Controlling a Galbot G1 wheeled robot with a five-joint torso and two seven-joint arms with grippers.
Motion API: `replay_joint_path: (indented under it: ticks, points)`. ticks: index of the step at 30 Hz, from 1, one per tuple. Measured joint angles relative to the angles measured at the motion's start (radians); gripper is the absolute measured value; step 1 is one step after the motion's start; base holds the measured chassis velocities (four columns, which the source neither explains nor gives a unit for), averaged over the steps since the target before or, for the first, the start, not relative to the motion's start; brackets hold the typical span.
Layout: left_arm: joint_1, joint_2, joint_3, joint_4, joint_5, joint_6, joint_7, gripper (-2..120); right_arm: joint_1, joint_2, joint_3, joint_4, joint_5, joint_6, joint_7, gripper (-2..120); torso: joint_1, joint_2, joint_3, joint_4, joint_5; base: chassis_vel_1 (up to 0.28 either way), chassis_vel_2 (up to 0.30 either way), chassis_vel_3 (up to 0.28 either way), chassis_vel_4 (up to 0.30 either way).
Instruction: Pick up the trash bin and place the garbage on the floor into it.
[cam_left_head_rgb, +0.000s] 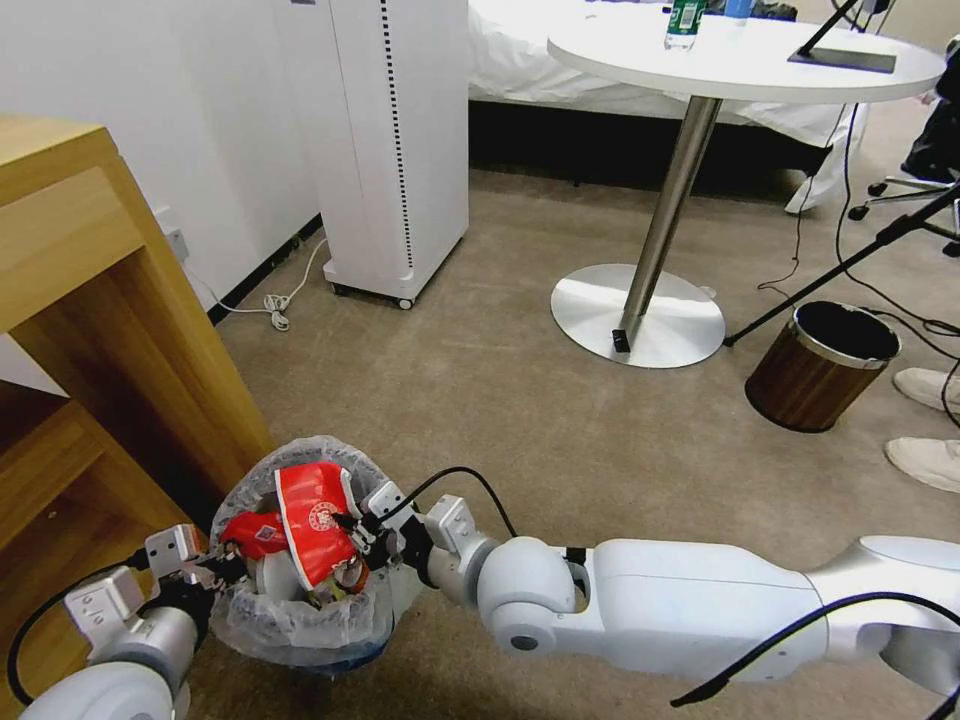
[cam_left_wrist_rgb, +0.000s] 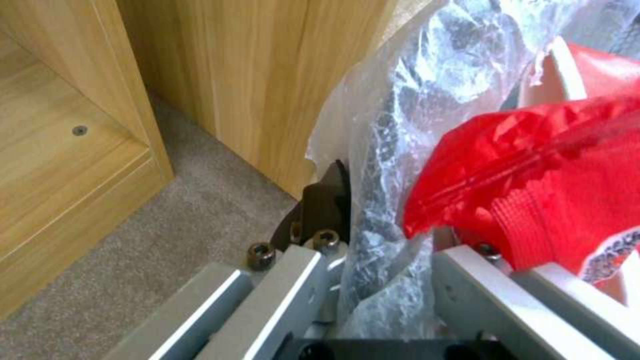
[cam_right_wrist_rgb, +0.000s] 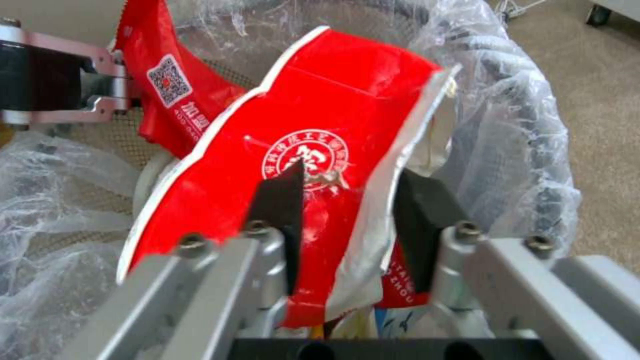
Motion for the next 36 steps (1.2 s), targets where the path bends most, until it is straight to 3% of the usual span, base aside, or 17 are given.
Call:
replay_joint_path:
  ticks: [7, 9, 11, 18, 27, 36]
  points:
    - [-0.001, -0.002, 0.002, 0.003, 0.0, 0.0, 0.0, 1, -0.002, -0.005, 0.004, 0.006, -0.021, 0.032, -0.034, 59, 0.0, 0.0, 0.0, 0.0, 0.0, 0.0, 0.0, 0.0, 0.0]
    - [-0.001, -0.002, 0.002, 0.003, 0.0, 0.0, 0.0, 1, -0.002, -0.005, 0.004, 0.006, -0.021, 0.032, -0.034, 59, 0.0, 0.0, 0.0, 0.0001, 0.0, 0.0, 0.0, 0.0, 0.0]
    - [-0.001, 0.0, -0.001, 0.003, 0.0, 0.0, 0.0, 1, -0.009, -0.014, 0.009, 0.008, -0.052, 0.082, -0.085, 75, 0.0, 0.0, 0.0, 0.0, 0.0, 0.0, 0.0, 0.0, 0.0]
    - [-0.002, 0.005, -0.001, 0.01, -0.001, 0.0, -0.001, 1, -0.037, -0.051, 0.023, 0.027, -0.092, 0.15, -0.152, 97, 0.0, 0.0, 0.0, 0.0, 0.0, 0.0, 0.0, 0.0, 0.0]
    - [-0.005, 0.004, 0.003, 0.018, 0.0, 0.0, -0.001, 1, -0.061, -0.081, 0.044, 0.05, -0.123, 0.186, -0.16, 100, 0.0, 0.0, 0.0, 0.0001, 0.0, 0.0, 0.0, 0.0, 0.0]
    - [0.003, 0.004, -0.006, 0.015, 0.001, 0.0, -0.001, 1, -0.141, -0.127, 0.211, 0.1, -0.177, 0.301, -0.188, 100, 0.0, 0.0, 0.0, -0.0001, -0.0001, 0.0, 0.0, 0.0, 0.0]
